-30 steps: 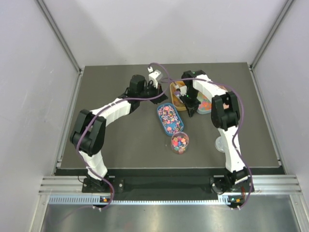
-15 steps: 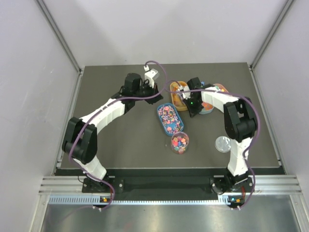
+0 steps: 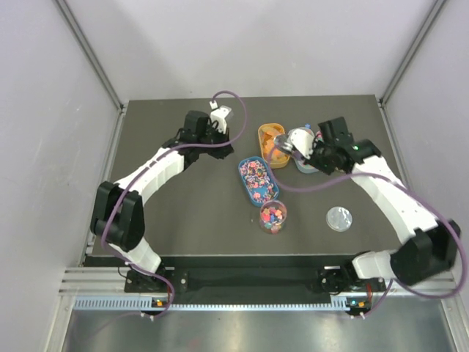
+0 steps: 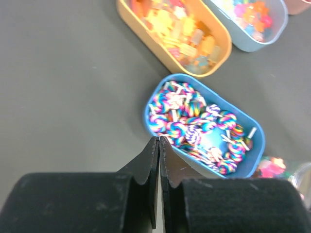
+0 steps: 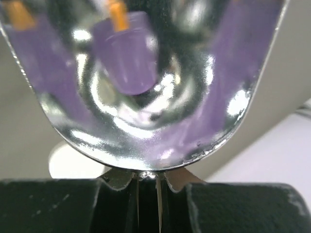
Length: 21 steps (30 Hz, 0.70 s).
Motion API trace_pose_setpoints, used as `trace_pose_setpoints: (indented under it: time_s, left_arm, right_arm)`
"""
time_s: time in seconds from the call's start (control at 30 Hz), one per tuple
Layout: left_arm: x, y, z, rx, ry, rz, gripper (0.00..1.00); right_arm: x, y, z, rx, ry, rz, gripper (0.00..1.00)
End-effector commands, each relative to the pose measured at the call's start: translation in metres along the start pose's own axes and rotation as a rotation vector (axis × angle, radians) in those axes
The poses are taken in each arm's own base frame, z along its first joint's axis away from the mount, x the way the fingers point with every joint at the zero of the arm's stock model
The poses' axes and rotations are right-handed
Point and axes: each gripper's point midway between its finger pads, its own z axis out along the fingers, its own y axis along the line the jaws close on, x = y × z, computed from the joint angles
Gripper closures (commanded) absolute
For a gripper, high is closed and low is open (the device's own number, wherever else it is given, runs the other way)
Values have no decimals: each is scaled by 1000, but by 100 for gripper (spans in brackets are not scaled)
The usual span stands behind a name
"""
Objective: Pack the candies
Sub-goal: Place the fake candies in the packing bottle.
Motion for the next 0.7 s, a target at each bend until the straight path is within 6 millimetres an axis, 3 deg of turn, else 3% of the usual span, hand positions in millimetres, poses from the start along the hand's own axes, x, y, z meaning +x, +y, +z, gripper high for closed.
trace_pose_setpoints:
  time_s: [0.0, 0.2, 0.47, 0.67]
  left_arm:
    - [-23, 22, -18, -88, -70, 33, 94]
    - [-27, 46, -22, -135, -96, -19, 94]
    - [-37, 44, -37, -139, -138, -21, 94]
    - [-32, 46, -44, -149, -146, -32, 94]
  right_arm:
    - [35, 16, -27, -54, 87, -303, 100]
    - [37, 24, -54, -56, 89, -382, 100]
    - [76, 47, -54, -126, 265, -614, 100]
    - [76, 48, -56, -110, 330, -711, 100]
